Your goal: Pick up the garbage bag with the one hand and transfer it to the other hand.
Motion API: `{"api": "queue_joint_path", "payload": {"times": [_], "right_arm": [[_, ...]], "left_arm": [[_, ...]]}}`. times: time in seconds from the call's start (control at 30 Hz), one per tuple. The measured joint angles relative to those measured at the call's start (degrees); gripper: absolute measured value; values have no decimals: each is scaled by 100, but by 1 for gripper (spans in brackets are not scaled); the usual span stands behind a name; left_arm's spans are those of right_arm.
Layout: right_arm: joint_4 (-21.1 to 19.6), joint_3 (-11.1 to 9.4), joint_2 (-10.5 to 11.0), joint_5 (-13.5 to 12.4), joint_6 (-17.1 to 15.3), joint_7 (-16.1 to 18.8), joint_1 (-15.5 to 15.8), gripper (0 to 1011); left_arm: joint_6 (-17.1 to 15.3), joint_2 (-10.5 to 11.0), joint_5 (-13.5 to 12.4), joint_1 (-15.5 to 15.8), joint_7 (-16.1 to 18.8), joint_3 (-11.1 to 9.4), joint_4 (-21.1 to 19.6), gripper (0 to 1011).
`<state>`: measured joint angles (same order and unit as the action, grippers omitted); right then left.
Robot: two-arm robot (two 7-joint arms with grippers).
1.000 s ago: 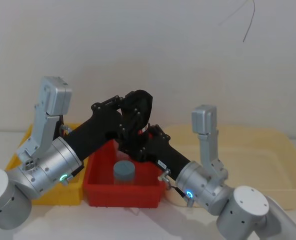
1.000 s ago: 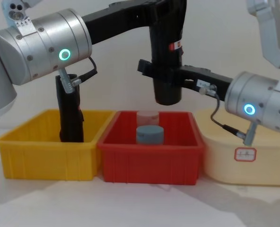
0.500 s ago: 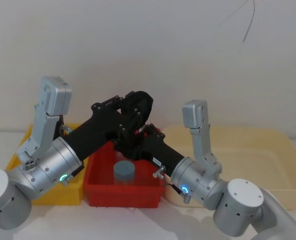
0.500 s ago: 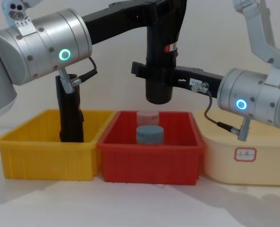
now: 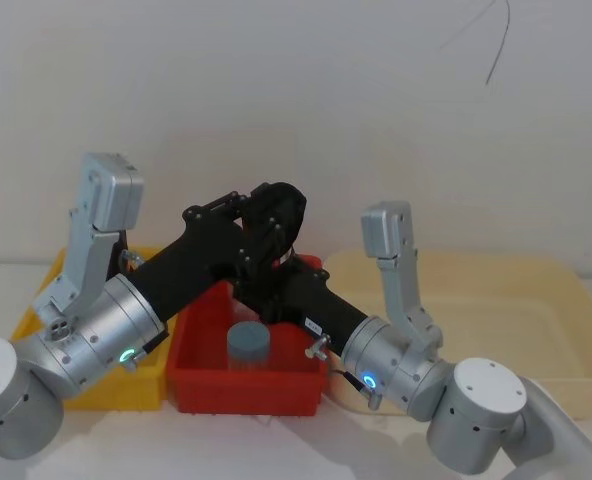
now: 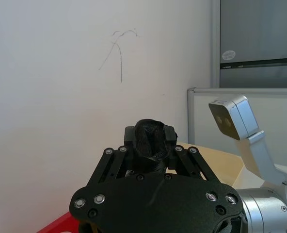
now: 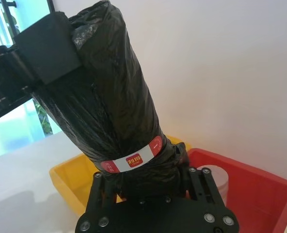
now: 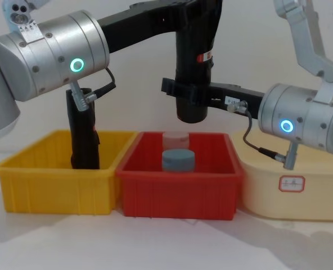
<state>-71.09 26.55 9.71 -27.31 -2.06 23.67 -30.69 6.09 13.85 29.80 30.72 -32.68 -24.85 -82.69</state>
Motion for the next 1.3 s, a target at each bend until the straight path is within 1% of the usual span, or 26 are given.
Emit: {"api": "queue_joint_path", "payload": {"times": [0.13, 0.6, 0.67, 0.7, 0.73, 0.8, 0.93, 0.97, 1.0, 1.07, 1.13, 1.17, 1.2, 1.3], "right_arm": [[-23, -15, 7, 7, -9, 0, 23, 614], [-141, -54, 71, 29, -17, 1, 132, 614], [-156, -56, 81, 33, -17, 1, 146, 614], [-168, -57, 88, 36, -16, 2, 159, 613], [-177, -58, 91, 39, -15, 1, 165, 613], [-205, -63, 103, 45, -11, 1, 185, 611], [-231, -68, 113, 54, -4, 0, 210, 610], [-245, -74, 117, 57, 7, -1, 220, 610], [-249, -76, 118, 58, 11, -2, 223, 610], [-258, -84, 121, 63, 20, -5, 236, 610], [-265, -88, 123, 66, 29, -7, 243, 610], [-267, -91, 123, 67, 32, -8, 247, 610], [-268, -99, 123, 69, 39, -11, 255, 610], [-271, -117, 125, 71, 56, -21, 264, 610]], "left_arm": [[0, 0, 0, 0, 0, 0, 0, 339], [0, 0, 0, 0, 0, 1, 0, 339], [0, 0, 1, 0, 0, 1, 0, 369], [0, 0, 2, 0, 0, 1, 0, 416], [0, 0, 2, 0, 0, 1, 0, 416], [0, 0, 2, 0, 0, 1, 0, 505], [0, 0, 2, 0, 0, 1, 0, 585], [0, 0, 2, 0, 0, 1, 0, 644], [0, 0, 3, 0, 0, 1, 0, 661], [0, 0, 2, 0, 0, 1, 0, 739], [0, 0, 2, 0, 0, 1, 0, 776], [0, 0, 2, 0, 0, 1, 0, 833], [0, -1, 2, 0, 0, 1, 0, 833], [0, 0, 2, 0, 0, 1, 0, 920]]}}
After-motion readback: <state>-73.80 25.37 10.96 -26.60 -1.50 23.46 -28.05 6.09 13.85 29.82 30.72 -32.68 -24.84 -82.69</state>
